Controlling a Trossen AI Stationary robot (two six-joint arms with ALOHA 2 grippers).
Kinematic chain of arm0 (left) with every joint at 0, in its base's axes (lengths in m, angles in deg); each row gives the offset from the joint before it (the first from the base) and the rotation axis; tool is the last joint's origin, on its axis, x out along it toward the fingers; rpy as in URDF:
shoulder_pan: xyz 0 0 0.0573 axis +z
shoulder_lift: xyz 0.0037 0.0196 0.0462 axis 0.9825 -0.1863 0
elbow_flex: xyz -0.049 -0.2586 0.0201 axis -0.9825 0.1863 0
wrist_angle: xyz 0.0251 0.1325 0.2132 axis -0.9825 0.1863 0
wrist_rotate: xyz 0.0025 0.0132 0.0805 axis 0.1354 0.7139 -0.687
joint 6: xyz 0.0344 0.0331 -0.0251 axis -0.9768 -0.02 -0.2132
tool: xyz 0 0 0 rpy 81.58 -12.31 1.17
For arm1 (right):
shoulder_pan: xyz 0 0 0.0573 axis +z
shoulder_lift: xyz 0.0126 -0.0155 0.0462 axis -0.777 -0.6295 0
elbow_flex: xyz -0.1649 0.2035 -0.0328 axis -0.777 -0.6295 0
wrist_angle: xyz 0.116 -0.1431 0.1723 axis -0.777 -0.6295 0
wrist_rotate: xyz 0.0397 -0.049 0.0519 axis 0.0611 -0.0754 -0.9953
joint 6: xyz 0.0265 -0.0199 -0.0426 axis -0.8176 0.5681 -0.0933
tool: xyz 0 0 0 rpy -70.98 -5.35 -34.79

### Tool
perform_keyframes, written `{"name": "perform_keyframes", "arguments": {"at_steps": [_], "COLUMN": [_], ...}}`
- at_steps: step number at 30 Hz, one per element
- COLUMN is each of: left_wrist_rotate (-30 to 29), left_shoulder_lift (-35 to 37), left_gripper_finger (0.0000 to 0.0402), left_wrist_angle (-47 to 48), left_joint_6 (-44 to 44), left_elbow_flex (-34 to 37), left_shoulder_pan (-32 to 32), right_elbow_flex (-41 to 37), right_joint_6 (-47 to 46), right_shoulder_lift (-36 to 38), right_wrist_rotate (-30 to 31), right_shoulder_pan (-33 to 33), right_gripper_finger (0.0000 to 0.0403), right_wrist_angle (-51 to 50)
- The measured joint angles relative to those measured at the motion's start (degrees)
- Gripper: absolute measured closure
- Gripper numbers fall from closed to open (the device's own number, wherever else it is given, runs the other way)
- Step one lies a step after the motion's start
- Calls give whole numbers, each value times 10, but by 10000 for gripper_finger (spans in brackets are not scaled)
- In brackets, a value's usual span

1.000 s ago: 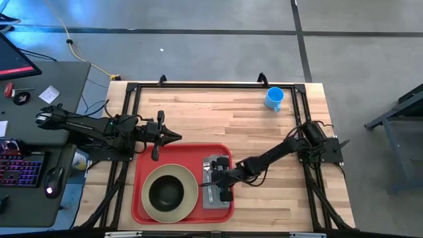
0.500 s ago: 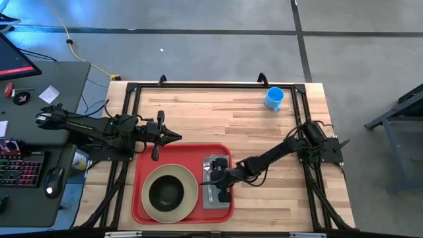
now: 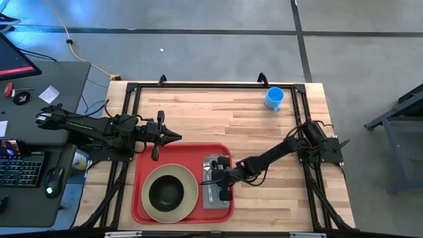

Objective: Set up tray
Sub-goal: Adjust the gray table napkin on the red serving tray

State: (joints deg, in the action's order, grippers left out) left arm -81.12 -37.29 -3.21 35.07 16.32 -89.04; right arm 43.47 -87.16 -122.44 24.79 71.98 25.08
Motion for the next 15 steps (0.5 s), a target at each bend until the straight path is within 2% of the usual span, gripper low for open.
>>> {"name": "perform_keyframes", "arguments": {"at_steps": [15], "left_wrist_rotate": [0], "left_shoulder_lift": [0], "left_gripper_finger": [346], "left_wrist_angle": [0], "left_joint_6": [0], "left_elbow_flex": [0], "left_shoulder_pan": [0], "right_elbow_flex": [2], "right_joint_6": [-2], "right_shoulder_lift": [-40], "right_wrist_rotate": [-33], "right_shoulder_pan": [0], "right_gripper_finger": [403], "right_wrist_angle": [71]}}
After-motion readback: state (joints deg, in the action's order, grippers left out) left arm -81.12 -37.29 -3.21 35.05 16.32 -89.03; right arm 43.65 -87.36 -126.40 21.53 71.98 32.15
